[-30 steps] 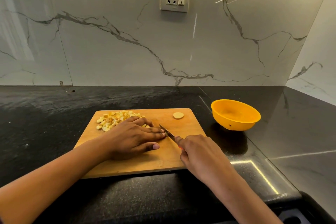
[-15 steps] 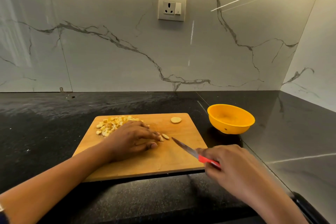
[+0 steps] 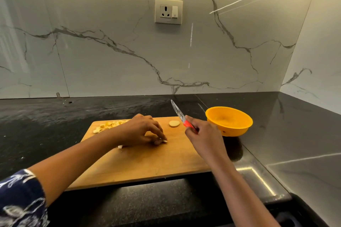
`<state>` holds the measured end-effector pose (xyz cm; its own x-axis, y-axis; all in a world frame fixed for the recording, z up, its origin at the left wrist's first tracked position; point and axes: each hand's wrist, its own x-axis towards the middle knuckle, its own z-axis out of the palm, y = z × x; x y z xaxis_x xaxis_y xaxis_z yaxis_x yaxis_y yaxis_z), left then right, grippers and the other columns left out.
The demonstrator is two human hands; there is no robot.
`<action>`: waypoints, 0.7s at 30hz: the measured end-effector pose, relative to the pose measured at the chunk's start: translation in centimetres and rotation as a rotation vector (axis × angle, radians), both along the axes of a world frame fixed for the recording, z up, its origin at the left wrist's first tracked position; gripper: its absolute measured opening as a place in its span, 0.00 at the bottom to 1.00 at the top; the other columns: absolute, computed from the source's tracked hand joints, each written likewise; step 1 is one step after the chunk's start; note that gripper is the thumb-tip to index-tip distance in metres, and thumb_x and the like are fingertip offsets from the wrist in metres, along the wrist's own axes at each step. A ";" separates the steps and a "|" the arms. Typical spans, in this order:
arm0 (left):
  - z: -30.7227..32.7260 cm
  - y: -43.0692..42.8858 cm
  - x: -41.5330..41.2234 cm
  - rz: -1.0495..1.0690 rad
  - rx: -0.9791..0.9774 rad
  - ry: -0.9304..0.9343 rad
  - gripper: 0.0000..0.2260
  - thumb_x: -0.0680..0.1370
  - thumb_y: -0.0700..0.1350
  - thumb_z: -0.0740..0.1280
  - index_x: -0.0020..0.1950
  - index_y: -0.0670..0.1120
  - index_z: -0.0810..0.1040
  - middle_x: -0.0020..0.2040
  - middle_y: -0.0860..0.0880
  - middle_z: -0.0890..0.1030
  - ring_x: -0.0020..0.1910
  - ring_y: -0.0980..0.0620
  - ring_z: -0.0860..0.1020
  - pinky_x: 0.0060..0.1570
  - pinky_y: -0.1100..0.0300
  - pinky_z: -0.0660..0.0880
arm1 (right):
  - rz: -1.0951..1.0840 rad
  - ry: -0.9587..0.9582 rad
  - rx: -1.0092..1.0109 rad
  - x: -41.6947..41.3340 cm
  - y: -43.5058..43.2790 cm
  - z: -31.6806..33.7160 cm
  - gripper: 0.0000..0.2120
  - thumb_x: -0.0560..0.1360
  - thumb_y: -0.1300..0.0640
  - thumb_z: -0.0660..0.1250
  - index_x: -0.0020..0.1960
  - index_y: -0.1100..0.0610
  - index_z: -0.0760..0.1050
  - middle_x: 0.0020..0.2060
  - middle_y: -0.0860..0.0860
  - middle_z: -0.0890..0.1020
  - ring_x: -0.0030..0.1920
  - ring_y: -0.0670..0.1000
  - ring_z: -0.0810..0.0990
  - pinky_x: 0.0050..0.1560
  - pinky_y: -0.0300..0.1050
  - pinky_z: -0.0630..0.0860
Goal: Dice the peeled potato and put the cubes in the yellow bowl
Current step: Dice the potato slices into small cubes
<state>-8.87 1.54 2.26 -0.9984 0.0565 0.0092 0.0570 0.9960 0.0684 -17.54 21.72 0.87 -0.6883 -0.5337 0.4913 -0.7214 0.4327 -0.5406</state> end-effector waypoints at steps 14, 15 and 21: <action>-2.0 0.3 1.5 0.138 -0.029 0.313 0.12 0.75 0.59 0.63 0.56 0.60 0.79 0.54 0.63 0.78 0.54 0.65 0.70 0.54 0.62 0.55 | -0.025 0.022 0.100 0.3 0.2 -1.3 0.20 0.78 0.51 0.63 0.71 0.46 0.69 0.50 0.46 0.82 0.40 0.43 0.74 0.43 0.36 0.72; -1.9 0.4 1.6 0.137 -0.038 0.297 0.12 0.76 0.59 0.63 0.57 0.61 0.79 0.55 0.63 0.77 0.55 0.65 0.69 0.54 0.62 0.55 | -0.025 0.017 0.096 0.3 0.3 -1.3 0.20 0.78 0.51 0.63 0.70 0.46 0.69 0.49 0.46 0.82 0.40 0.43 0.74 0.42 0.36 0.72; -1.6 0.2 2.2 0.138 0.009 0.191 0.14 0.78 0.53 0.63 0.64 0.61 0.74 0.58 0.63 0.75 0.54 0.66 0.66 0.54 0.62 0.54 | -0.022 0.007 0.072 0.3 0.8 -1.5 0.20 0.78 0.52 0.63 0.70 0.46 0.70 0.47 0.45 0.82 0.35 0.42 0.70 0.35 0.29 0.62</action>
<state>-6.69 1.75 0.64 -0.9766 -0.0817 0.1988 -0.0673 0.9947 0.0783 -17.20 22.47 -0.64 -0.6973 -0.5525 0.4567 -0.7146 0.4864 -0.5027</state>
